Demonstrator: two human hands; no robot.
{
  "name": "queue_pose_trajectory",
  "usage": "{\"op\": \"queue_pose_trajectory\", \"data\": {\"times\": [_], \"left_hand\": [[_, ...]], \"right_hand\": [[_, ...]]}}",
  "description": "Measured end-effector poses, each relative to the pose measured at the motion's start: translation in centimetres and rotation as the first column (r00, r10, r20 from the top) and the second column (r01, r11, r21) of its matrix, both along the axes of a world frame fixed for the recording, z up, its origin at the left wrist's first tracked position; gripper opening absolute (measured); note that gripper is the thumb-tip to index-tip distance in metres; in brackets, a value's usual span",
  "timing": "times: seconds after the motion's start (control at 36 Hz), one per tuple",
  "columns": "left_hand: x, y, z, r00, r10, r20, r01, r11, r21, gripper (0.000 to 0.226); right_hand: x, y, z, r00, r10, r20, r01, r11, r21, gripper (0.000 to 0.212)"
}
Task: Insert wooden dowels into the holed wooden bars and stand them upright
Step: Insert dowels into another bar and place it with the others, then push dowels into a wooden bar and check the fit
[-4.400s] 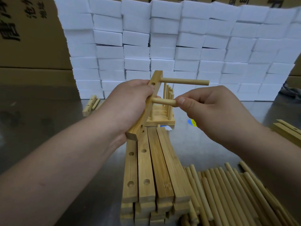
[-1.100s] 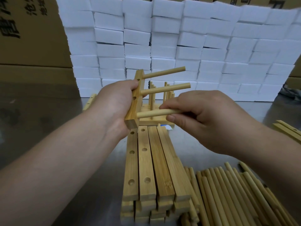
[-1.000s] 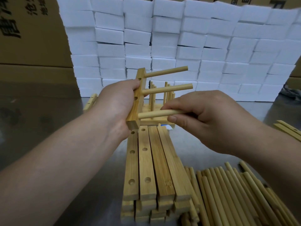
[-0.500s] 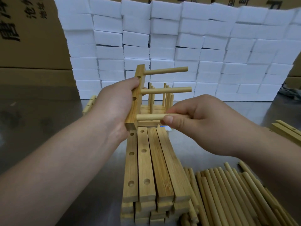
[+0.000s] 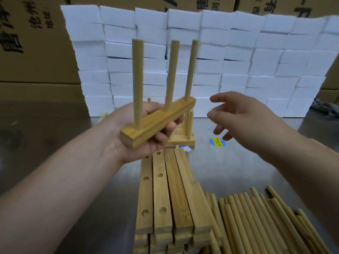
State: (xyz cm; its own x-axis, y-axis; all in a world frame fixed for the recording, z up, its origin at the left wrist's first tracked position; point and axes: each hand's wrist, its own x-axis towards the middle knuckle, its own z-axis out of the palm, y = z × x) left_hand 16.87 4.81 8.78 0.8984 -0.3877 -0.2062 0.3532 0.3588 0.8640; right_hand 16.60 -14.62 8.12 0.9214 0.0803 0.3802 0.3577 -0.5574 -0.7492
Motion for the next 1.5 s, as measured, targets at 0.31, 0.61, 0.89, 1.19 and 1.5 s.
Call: {"op": "queue_pose_trajectory", "data": {"times": [0.31,0.61,0.89,1.19,1.5], "left_hand": [[0.3,-0.1,-0.7,0.973,-0.225,-0.05,0.225,0.974,-0.004,0.035],[1.7,1.1,-0.2,0.926,0.344,0.154,-0.349,0.937,0.008,0.028],[3.4,2.3,-2.3,0.807,0.224,0.546,-0.489,0.772,0.407,0.028],[6.0,4.1,-6.9,0.821,0.17,0.545,-0.508,0.652,0.562,0.029],[7.0,4.9,-10.2,0.776,0.151,0.613,-0.6,0.477,0.642,0.035]], "right_hand": [[0.4,0.2,-0.9,0.965,0.248,-0.087,-0.223,0.947,0.232,0.034],[2.0,-1.3,-1.4,0.998,0.04,-0.042,-0.022,0.925,0.379,0.005],[3.2,-0.8,-3.8,0.99,-0.119,-0.075,0.134,0.965,0.227,0.017],[4.0,-0.9,-5.9,0.95,-0.027,-0.311,0.045,0.998,0.052,0.042],[4.2,-1.7,-7.1,0.901,-0.043,-0.431,-0.105,0.944,-0.314,0.019]]}}
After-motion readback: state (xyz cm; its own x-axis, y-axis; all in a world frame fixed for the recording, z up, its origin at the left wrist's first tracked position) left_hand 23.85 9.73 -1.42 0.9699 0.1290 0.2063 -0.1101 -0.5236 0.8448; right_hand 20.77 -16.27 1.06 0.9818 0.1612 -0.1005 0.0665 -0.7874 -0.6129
